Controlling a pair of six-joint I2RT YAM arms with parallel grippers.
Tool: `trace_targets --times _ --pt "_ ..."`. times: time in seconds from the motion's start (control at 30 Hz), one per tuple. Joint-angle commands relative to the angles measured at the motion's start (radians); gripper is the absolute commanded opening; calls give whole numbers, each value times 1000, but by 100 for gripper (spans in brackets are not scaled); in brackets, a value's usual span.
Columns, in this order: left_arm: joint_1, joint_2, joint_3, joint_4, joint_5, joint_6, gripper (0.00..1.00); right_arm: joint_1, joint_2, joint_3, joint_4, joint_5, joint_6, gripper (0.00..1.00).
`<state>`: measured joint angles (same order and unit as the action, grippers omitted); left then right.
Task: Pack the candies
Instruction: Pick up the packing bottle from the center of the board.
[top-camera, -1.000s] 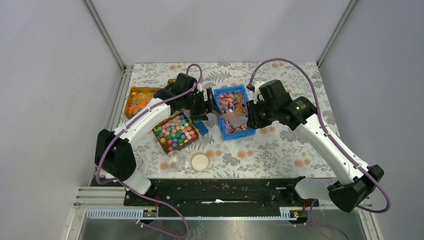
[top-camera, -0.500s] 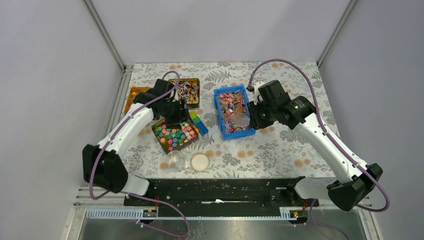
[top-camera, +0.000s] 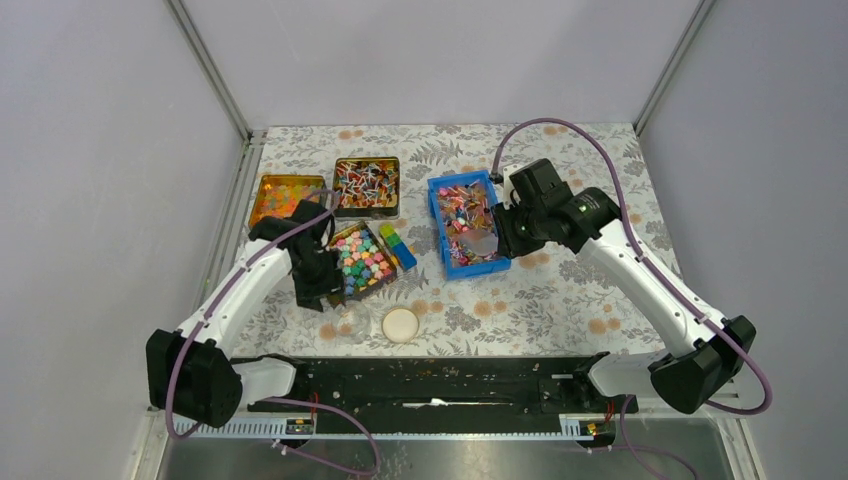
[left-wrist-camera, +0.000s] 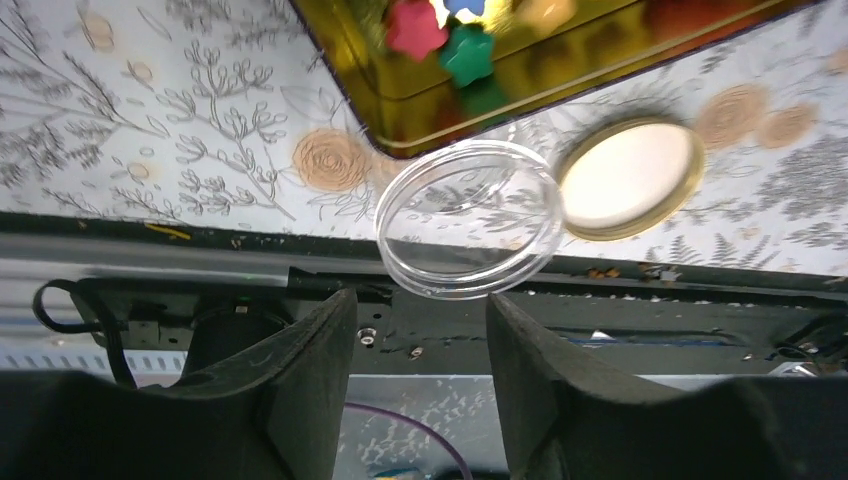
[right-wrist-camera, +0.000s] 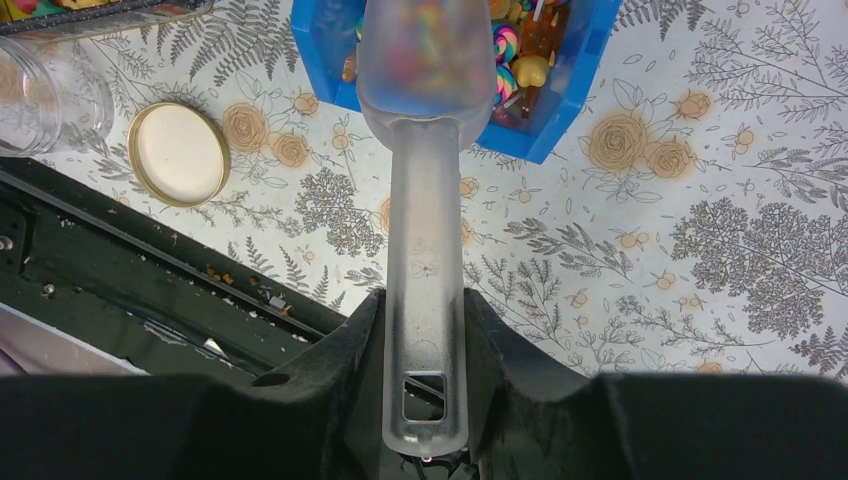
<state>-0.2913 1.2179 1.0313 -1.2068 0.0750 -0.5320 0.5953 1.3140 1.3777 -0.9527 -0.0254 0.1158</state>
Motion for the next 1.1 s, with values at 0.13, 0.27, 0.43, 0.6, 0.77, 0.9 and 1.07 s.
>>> trace_targets --times 0.13,0.27,0.43,0.6,0.77,0.9,1.07 --pt "5 19 -146 57 2 -15 40 -5 12 65 9 21 -13 0" --pt "6 45 -173 113 26 -11 37 -7 7 66 8 20 -10 0" --pt "5 112 -169 142 11 18 27 -7 9 71 8 21 -13 0" --pt "5 140 -159 147 -22 42 16 -7 8 78 9 43 -12 0" --pt "5 106 -135 125 -17 57 0 -7 4 77 9 45 -13 0" --pt "3 48 -90 105 18 82 0 -8 9 75 9 45 -7 0" --pt "-11 23 -20 86 39 101 0 -7 17 79 10 45 -4 0"
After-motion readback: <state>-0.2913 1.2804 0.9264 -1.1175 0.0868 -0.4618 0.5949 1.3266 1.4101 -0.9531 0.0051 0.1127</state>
